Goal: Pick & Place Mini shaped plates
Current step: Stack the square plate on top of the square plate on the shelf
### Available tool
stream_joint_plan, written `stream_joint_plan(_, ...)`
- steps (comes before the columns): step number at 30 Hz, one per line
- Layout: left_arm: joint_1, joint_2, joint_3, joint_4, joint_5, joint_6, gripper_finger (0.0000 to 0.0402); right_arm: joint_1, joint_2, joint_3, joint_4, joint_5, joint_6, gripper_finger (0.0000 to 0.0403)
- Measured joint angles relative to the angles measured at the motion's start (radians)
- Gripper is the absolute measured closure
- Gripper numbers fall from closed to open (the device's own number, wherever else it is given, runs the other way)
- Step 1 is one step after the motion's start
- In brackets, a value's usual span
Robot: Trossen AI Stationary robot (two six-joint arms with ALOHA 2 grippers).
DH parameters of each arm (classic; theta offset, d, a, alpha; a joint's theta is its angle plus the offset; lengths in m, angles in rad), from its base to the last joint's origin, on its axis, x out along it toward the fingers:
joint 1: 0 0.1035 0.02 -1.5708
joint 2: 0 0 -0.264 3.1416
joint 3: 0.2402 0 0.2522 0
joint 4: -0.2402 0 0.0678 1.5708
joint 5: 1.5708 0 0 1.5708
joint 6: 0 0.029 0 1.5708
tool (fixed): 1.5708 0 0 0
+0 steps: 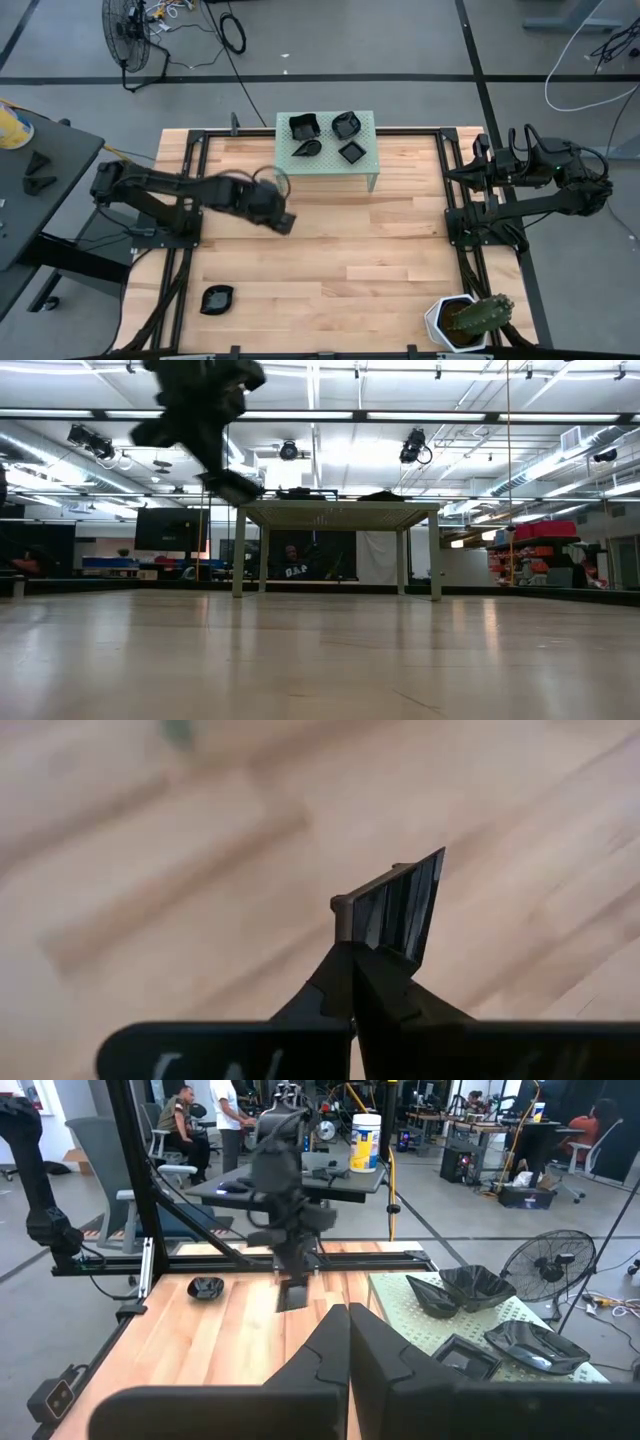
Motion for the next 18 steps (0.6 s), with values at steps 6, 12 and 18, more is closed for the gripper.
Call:
stream_joint_plan(6,0.132,0.017,0.096,0.055,-0.012,0.206,0.0401,0.0,0.0,0.0,0.0,0.0,0.0,0.0399)
stream_joint_plan(12,0.236,0.1,0.215,0.074,0.023,0.373,0.0401,0.0,0.0,0.0,0.0,0.0,0.0,0.0399)
stream_joint_plan(18,0.305,0.217,0.369,0.078,0.087,0.517,0.0401,0.0,0.0,0.0,0.0,0.0,0.0,0.0399)
